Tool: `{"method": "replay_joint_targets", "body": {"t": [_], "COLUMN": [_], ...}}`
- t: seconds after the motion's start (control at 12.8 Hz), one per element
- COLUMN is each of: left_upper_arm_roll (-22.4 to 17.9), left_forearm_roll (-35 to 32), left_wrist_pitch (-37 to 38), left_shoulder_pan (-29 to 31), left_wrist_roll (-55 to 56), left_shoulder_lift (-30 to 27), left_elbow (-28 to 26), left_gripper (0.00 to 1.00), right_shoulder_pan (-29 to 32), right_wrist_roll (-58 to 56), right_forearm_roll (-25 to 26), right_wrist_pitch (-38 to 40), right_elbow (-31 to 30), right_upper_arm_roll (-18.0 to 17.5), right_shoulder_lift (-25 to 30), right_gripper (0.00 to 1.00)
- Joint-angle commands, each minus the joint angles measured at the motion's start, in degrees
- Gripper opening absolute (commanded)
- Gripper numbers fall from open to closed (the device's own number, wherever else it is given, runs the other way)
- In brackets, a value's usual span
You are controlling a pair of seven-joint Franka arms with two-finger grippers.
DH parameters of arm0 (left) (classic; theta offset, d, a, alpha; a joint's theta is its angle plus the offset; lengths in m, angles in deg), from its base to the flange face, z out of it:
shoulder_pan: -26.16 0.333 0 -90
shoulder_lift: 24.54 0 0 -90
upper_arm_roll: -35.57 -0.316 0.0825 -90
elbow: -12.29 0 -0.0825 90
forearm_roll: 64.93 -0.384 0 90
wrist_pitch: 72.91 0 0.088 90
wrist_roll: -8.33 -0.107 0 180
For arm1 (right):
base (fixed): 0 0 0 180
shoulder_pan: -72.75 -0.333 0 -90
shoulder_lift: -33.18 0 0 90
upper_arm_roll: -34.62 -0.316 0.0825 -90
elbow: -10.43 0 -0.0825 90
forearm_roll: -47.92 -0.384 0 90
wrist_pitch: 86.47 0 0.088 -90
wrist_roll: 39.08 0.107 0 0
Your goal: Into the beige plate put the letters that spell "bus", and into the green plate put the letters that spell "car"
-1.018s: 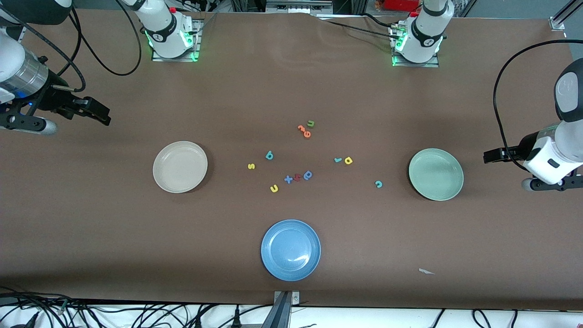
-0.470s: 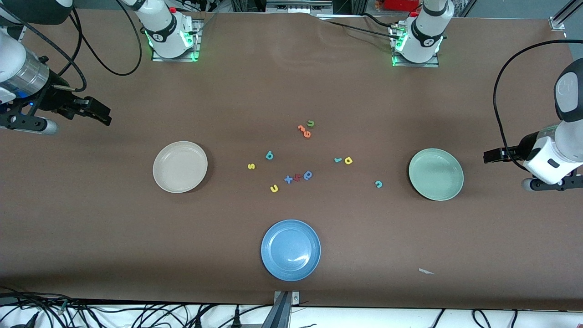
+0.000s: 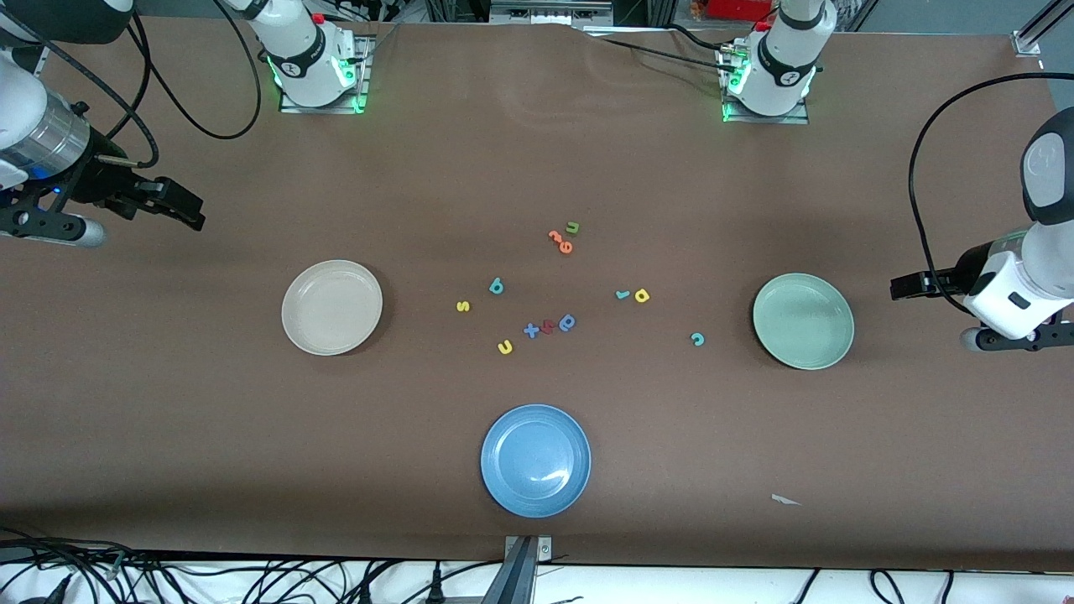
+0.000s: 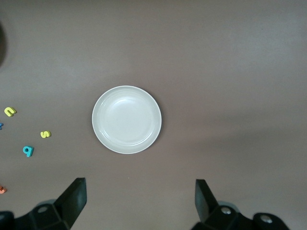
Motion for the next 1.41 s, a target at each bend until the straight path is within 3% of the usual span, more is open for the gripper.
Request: {"method": "replay_joint_targets", "body": {"t": [0.0,1.33], "left_upper_arm_roll": [-0.3,-0.3], "left_forearm_roll": [1.5,1.5], "left_wrist_pitch": [0.5,0.7], "left_shoulder_pan": [-0.1,-0.2], "left_wrist_roll": [-1.0,-1.0], "left_shoulder_lift": [-0.3,-0.2], "left_elbow": [-0.3,-0.3], "left_gripper": [1.00,1.00], "right_shoulder_pan": [0.7,0.7], "right_wrist_roll": [-0.1,-0.1], "right_forearm_roll": [0.4,0.2], "right_wrist_pitch": [0.4,1.4], "right_elbow": [-0.2,-0.3], "right_upper_arm_roll": [-0.4,-0.6], "right_shoulder_lift": [0.8,1.0], "right_gripper": [1.00,1.00]}}
